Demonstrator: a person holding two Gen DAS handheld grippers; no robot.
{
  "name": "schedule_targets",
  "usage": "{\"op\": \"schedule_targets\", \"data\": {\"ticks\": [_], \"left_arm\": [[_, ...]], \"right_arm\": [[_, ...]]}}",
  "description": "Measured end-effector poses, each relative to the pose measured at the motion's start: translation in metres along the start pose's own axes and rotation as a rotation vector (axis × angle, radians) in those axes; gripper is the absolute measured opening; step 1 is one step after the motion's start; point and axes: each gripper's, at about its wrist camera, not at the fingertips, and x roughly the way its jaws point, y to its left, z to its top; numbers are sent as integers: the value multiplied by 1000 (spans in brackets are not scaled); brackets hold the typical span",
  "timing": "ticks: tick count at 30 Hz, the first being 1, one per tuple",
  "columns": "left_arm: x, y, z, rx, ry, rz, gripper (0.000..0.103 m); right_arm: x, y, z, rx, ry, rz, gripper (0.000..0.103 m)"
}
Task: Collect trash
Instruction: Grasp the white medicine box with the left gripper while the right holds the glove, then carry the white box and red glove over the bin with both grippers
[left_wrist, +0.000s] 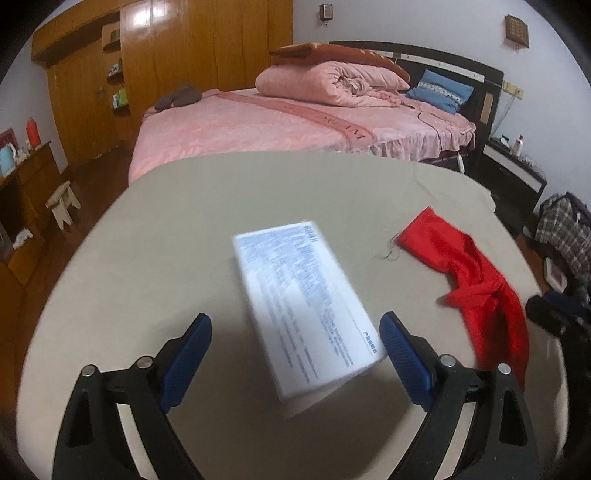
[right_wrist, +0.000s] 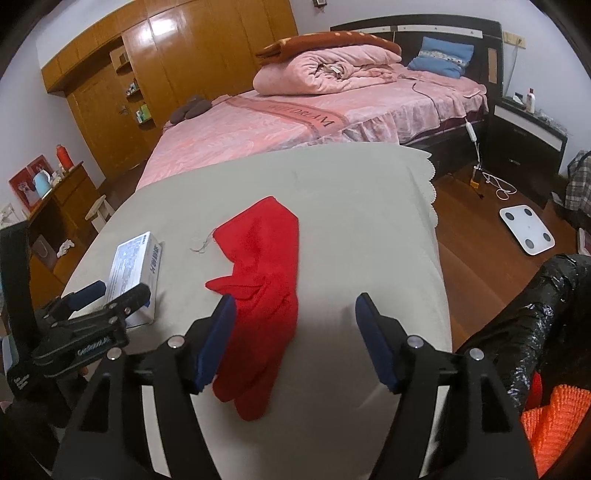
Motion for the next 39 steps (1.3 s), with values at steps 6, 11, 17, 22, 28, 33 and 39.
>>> {"op": "schedule_targets", "data": {"ticks": [6, 11, 17, 22, 28, 33, 39], "left_arm": [[-13, 28, -10, -28, -6, -12, 90], [-5, 22, -1, -1, -4, -34, 90], [13, 15, 7, 7, 26, -39, 80], [17, 17, 4, -10, 50, -50, 58], [-3, 23, 3, -41, -6, -47, 54], [-10, 29, 1, -38, -10, -16, 54], [-9, 30, -2, -32, 1, -4, 54]], "right_arm": [[1, 5, 2, -9, -4, 5, 70], [-1, 4, 5, -7, -8, -4, 70], [-4, -1, 8, -12, -16, -12, 70], [1, 2, 10, -22, -20, -14, 74], [16, 14, 15, -57, -6, -7, 82], [32, 26, 16, -84, 24, -27, 86], [53, 36, 12, -119, 86, -35, 67]]}}
